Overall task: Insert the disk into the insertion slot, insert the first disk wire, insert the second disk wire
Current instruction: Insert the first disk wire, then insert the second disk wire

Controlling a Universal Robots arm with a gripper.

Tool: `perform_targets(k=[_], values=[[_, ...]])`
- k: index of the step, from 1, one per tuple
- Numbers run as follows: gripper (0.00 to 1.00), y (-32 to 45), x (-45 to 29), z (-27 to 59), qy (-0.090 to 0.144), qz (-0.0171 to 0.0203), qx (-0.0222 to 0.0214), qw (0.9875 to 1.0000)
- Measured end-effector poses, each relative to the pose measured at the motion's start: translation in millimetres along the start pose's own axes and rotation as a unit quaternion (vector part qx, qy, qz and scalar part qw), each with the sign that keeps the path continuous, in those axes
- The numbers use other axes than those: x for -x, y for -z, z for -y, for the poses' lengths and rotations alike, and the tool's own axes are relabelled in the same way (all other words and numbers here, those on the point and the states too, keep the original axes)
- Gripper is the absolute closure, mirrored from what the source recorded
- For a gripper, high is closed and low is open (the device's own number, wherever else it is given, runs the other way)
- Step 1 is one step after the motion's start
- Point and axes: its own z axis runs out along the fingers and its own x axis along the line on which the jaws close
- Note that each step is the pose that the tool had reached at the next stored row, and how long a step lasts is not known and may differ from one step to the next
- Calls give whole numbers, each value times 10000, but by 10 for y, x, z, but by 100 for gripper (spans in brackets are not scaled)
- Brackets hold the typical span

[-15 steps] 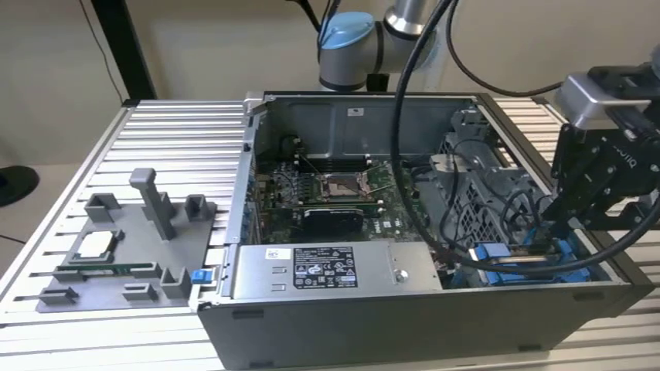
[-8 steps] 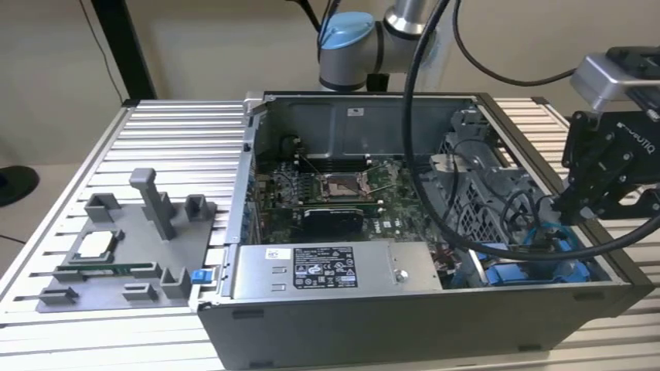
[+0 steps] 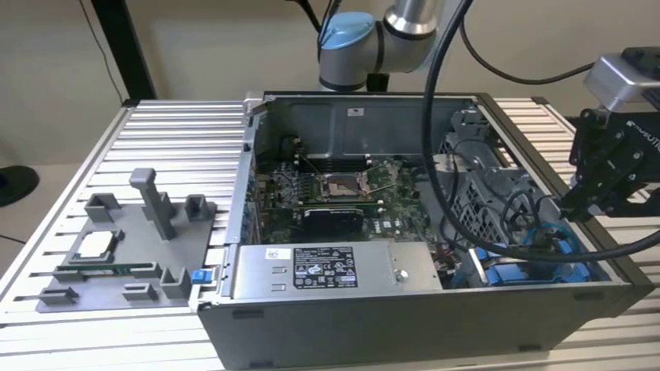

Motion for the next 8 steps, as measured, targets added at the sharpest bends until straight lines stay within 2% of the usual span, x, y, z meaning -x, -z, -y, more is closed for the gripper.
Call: perform_targets(k=[2, 3, 8], values=[[0, -7, -1, 9, 36, 38, 4, 10000], [0, -13, -1, 16, 54, 44, 6, 10000], [0, -39, -3, 48, 148, 52, 11, 9999]])
